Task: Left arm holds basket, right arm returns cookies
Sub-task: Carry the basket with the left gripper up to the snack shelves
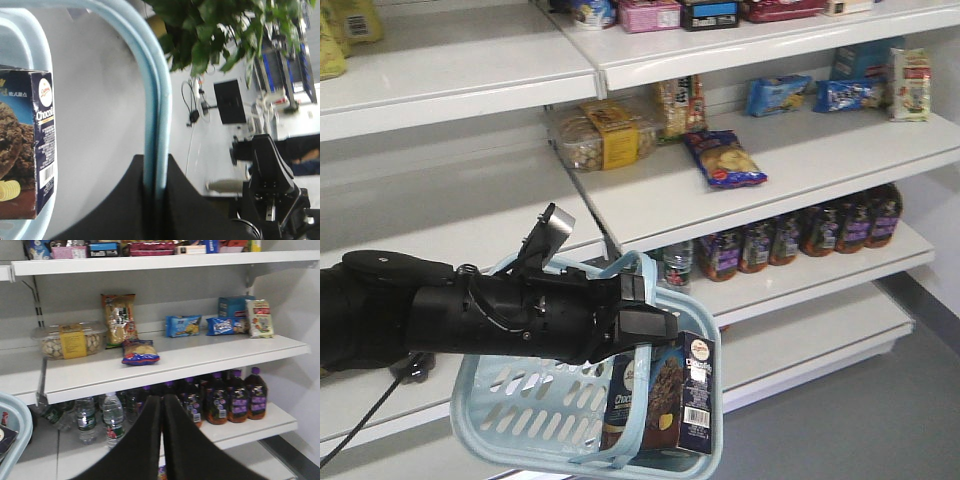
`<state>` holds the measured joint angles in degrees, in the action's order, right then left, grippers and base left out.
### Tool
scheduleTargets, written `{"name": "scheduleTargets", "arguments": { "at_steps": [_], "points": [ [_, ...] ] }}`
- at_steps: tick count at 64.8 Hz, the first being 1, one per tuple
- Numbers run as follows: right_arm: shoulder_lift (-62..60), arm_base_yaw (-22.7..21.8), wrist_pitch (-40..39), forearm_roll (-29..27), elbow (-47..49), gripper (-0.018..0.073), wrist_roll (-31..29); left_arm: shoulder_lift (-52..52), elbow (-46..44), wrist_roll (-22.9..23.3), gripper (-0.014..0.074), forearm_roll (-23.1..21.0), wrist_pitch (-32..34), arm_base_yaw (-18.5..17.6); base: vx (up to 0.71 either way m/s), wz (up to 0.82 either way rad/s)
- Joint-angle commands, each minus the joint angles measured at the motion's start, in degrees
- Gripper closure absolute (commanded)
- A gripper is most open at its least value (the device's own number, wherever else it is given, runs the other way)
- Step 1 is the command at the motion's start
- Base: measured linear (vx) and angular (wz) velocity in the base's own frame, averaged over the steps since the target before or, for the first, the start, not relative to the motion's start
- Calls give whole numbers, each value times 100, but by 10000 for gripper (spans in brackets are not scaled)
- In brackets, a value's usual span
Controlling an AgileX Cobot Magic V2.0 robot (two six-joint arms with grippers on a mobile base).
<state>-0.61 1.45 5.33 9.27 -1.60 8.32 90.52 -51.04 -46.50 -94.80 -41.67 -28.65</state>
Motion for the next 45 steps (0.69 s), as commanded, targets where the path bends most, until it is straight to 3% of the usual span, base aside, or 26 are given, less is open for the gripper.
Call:
{"name": "scheduleTargets", "arguments": {
  "at_steps": [1, 45],
  "points": [
    [-68, -15, -426, 38, -17, 567, 11, -290, -176, -70, 603, -347, -310, -39, 15, 58],
    [-68, -15, -426, 38, -17, 567, 11, -290, -176, -70, 603, -347, -315, -39, 13, 48]
  ]
}}
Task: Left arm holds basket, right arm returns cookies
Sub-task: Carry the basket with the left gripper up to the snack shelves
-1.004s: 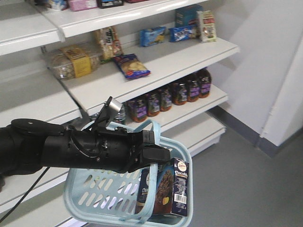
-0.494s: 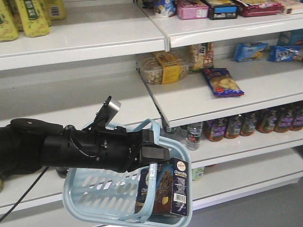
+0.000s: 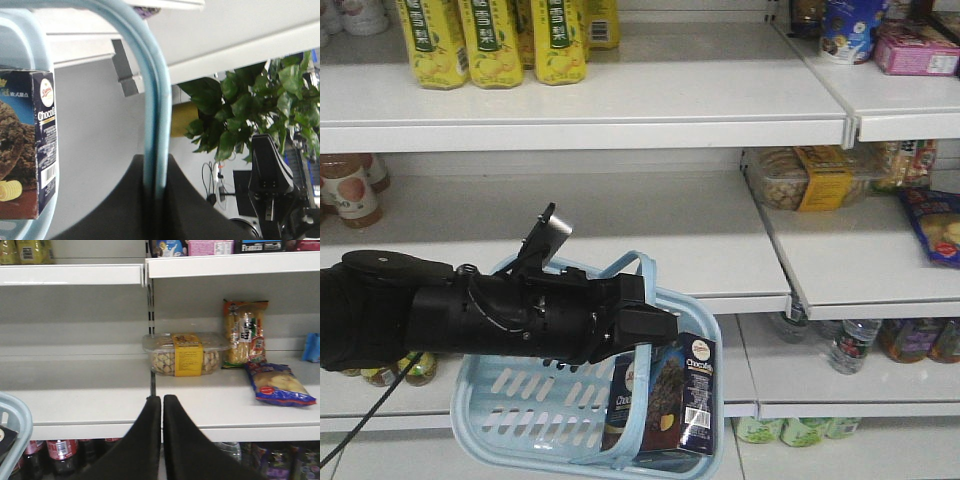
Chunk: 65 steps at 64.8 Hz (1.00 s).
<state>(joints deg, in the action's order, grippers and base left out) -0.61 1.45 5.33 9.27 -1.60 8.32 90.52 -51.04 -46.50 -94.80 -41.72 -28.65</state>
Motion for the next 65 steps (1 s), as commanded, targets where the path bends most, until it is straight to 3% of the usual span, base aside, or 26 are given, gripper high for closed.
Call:
{"name": "scheduleTargets", "arguments": {
  "at_steps": [1, 65],
  "points": [
    [-68, -15, -426, 38, -17, 567, 11, -290, -176, -70, 603, -347, -310, -39, 12, 34],
    [-68, -15, -431, 38, -17, 567, 11, -290, -176, -70, 603, -347, -310, -39, 10, 7]
  ]
}}
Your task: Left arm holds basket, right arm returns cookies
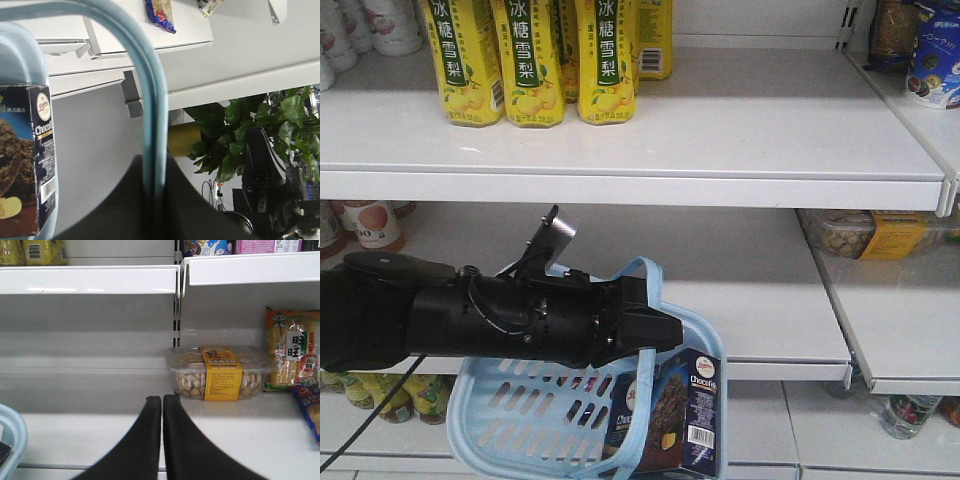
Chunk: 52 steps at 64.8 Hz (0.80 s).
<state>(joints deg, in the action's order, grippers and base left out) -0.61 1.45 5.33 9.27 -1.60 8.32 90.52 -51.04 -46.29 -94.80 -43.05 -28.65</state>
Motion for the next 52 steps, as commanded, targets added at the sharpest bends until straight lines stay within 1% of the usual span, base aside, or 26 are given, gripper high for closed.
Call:
{"name": "scheduleTargets", "arguments": {
  "at_steps": [1, 52],
  "points": [
    [-68, -15, -425, 38, -17, 567, 11, -290, -176, -91, 603, -347, -177, -39, 6, 0],
    [-68, -15, -425, 38, -17, 567, 11, -290, -176, -91, 603, -347, -177, -39, 4, -2]
  ]
}}
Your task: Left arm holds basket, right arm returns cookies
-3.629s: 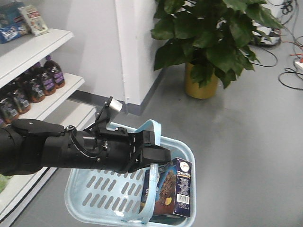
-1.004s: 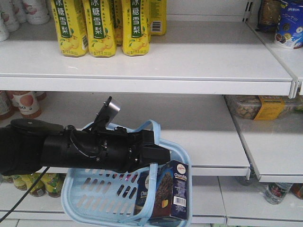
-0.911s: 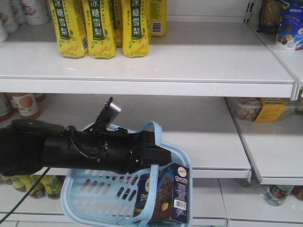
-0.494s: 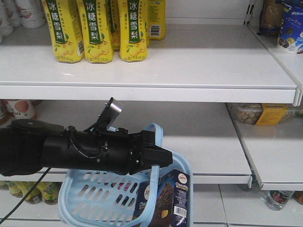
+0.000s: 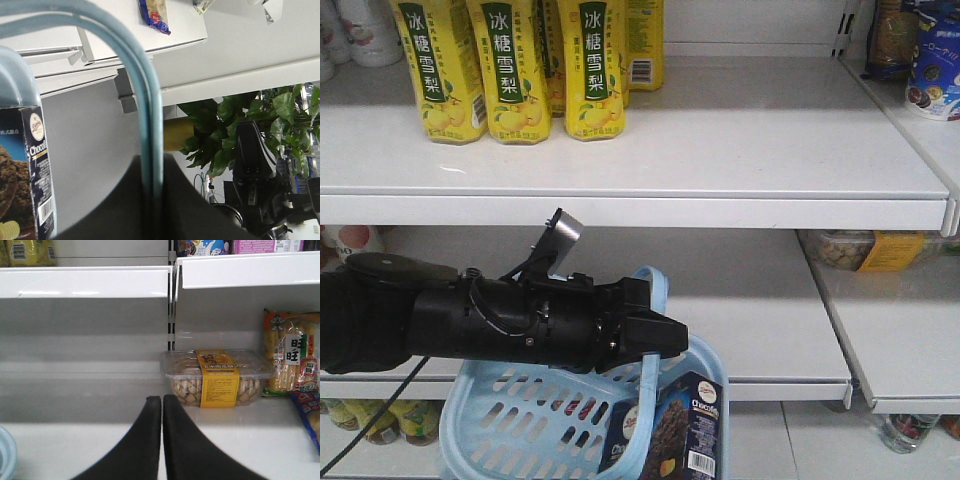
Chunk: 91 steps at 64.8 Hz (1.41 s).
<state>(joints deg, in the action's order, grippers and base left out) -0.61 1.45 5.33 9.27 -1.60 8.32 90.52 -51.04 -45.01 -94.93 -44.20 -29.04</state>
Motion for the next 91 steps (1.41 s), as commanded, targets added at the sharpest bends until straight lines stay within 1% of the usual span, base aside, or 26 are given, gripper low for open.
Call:
{"name": "scheduleTargets", "arguments": {
  "at_steps": [1, 91],
  "points": [
    [-68, -15, -425, 38, -17, 567, 11, -290, -176, -220, 603, -335, -62, 0, 3, -2],
    [-68, -15, -430, 38, -17, 567, 11, -290, -176, -220, 603, -335, -62, 0, 1, 0]
  ]
}}
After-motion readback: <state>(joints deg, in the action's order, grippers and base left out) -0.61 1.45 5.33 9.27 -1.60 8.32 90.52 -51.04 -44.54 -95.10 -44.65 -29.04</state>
